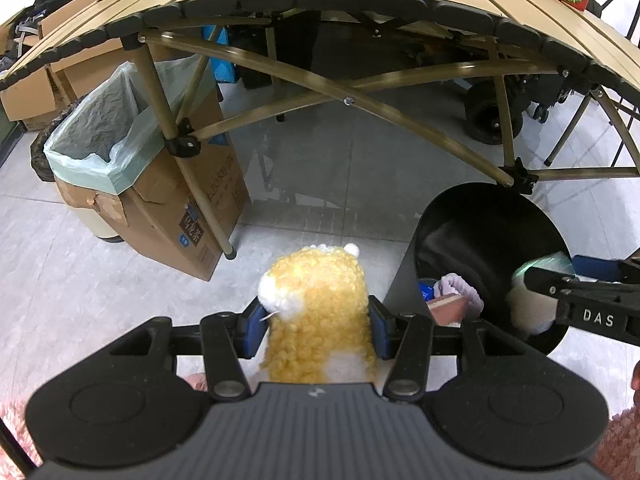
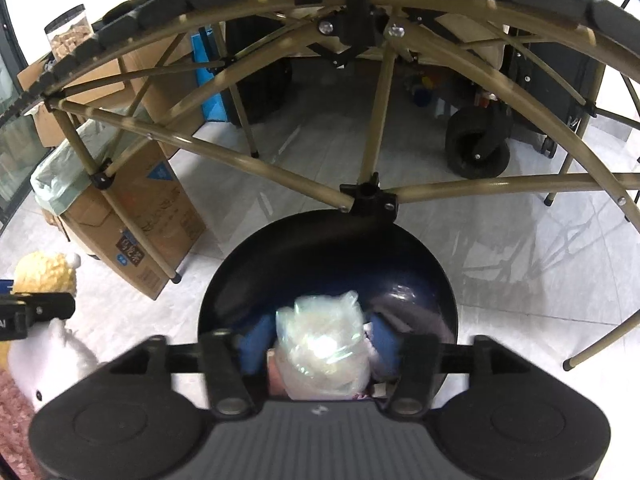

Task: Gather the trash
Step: 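Open the right gripper over the bin to drop the plastic bag, then lower the left gripper into the bin and open it to drop the sheep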

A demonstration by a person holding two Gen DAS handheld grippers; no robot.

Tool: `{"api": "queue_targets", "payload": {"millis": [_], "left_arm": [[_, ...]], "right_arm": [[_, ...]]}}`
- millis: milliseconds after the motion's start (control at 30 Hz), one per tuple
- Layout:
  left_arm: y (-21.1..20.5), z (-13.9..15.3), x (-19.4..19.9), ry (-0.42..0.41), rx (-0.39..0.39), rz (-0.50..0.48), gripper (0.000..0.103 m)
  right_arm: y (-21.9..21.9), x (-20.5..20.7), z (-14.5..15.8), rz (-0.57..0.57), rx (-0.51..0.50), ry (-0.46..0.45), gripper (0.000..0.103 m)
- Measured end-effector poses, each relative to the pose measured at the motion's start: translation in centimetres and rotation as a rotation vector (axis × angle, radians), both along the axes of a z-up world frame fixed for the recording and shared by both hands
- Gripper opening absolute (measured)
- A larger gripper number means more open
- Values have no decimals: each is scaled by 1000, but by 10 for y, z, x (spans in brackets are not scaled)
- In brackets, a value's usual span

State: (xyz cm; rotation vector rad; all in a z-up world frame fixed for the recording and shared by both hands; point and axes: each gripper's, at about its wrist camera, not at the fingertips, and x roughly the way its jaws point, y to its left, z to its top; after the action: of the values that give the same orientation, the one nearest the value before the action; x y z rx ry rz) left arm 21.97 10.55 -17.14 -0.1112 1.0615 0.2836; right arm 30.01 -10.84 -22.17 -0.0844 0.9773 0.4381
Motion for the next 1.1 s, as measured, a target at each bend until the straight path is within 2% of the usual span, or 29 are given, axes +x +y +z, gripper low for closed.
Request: {"api": "queue_targets", "payload": {"millis": [33, 133, 633, 1100], "left_arm": [[0, 0, 1, 1, 0, -1, 52], [0, -2, 2, 4, 2, -2, 52], [-18, -1, 17, 1, 5, -38, 52], [-81, -2, 58, -26, -13, -166, 52]], "right_arm": [[1, 1, -1, 1, -7, -3, 87], [2, 2, -2, 1, -27, -17, 102], [-13, 5, -4, -51, -41, -29, 103], [-82, 2, 19, -251, -62, -77, 103]]}}
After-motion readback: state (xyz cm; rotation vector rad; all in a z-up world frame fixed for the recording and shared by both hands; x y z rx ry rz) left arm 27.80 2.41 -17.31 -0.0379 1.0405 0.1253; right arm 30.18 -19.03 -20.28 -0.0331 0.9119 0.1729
